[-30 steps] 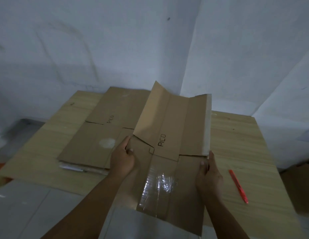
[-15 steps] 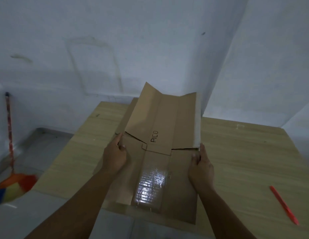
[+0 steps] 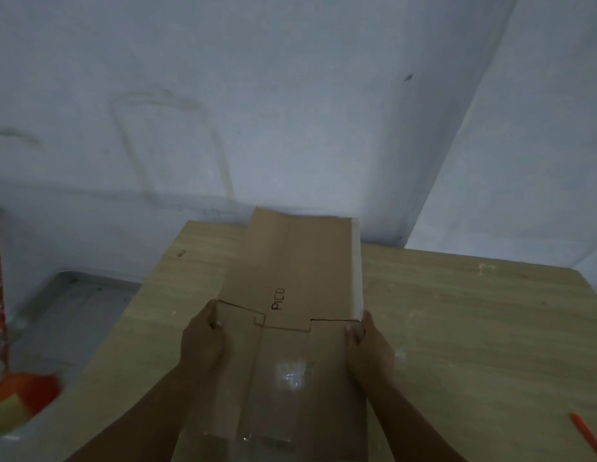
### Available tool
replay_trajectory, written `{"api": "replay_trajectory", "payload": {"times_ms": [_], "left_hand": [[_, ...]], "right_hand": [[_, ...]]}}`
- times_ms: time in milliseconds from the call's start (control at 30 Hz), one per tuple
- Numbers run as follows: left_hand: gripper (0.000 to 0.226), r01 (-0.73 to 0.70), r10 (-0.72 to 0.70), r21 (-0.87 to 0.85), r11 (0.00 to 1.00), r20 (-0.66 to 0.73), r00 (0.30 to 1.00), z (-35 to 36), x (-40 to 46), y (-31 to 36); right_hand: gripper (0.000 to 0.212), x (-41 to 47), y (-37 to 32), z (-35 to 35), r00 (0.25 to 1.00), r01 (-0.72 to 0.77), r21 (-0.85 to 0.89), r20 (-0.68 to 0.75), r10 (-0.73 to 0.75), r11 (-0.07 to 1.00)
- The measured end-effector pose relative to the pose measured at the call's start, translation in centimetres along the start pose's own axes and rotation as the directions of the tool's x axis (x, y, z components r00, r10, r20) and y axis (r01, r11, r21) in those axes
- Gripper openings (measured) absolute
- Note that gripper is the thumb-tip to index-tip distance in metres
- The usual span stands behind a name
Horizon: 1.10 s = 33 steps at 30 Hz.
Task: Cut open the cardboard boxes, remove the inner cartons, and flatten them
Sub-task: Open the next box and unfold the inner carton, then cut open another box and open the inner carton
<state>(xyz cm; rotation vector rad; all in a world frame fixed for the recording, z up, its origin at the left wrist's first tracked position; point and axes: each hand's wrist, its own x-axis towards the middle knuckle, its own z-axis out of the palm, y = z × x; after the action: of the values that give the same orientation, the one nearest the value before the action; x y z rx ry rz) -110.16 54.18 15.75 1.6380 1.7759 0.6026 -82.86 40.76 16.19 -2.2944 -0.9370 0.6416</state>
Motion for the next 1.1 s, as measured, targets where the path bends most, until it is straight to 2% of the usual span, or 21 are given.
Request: {"api": "replay_trajectory", "payload": {"times_ms": [167,367,600,700,733,833,900,933,1000,1033,1100], "left_hand": [[0.049,0.056,-0.056,0.010,0.998,0.031,0.998,0.4,2.2,-0.4],[0.050,0.077,-0.077,0.004,0.997,0.048,0.996,0.7,4.0,0.1],[0.047,-0.024,0.014,0.129,0.991,0.073,0.997,0.6,4.7,-0.6],[0.037,-0.116,0.129,0.234,0.965,-0.038,0.991,0.6,4.1,0.1],[0.040,-0.130,0.160,0.262,0.956,-0.097,0.982,0.7,3.6,0.8],[0.057,-0.092,0.139,0.176,0.980,-0.275,0.951,1.0,2.0,5.0],[0.065,-0.066,0.088,0.083,0.994,-0.316,0.945,1.4,1.0,7.9],[0.066,-0.102,0.116,0.059,0.993,-0.310,0.944,1.8,0.7,9.1],[0.066,-0.310,0.328,0.107,0.945,-0.252,0.911,2.6,0.2,11.0],[0.063,-0.436,0.457,0.141,0.889,-0.196,0.868,3.1,-0.1,11.9],[0.055,-0.632,0.638,0.100,0.769,-0.052,0.768,4.4,-1.4,14.2]], "right_hand": [[0.064,1.7,-0.5,0.7,0.997,-0.018,-0.039,0.070,0.020,0.999],[0.062,3.1,-1.8,1.2,0.999,-0.037,-0.068,0.022,0.039,0.997],[0.065,3.3,-2.2,2.2,0.991,-0.123,-0.061,-0.052,0.120,0.991],[0.065,2.7,-2.2,1.6,0.985,-0.134,-0.050,-0.119,0.127,0.990],[0.062,2.4,-2.1,1.1,0.979,-0.131,-0.039,-0.164,0.123,0.991],[0.051,0.9,-1.6,-0.9,0.945,-0.100,-0.006,-0.312,0.093,0.995],[0.043,-0.4,-0.9,-2.6,0.908,-0.092,0.010,-0.410,0.088,0.996],[0.041,-1.1,-0.5,-3.5,0.886,-0.102,0.018,-0.454,0.099,0.995],[0.039,-2.8,0.5,-5.1,0.846,-0.148,0.032,-0.513,0.144,0.988],[0.038,-3.7,1.1,-5.9,0.828,-0.173,0.040,-0.535,0.167,0.984],[0.039,-5.7,2.5,-7.3,0.785,-0.223,0.059,-0.582,0.215,0.973]]}}
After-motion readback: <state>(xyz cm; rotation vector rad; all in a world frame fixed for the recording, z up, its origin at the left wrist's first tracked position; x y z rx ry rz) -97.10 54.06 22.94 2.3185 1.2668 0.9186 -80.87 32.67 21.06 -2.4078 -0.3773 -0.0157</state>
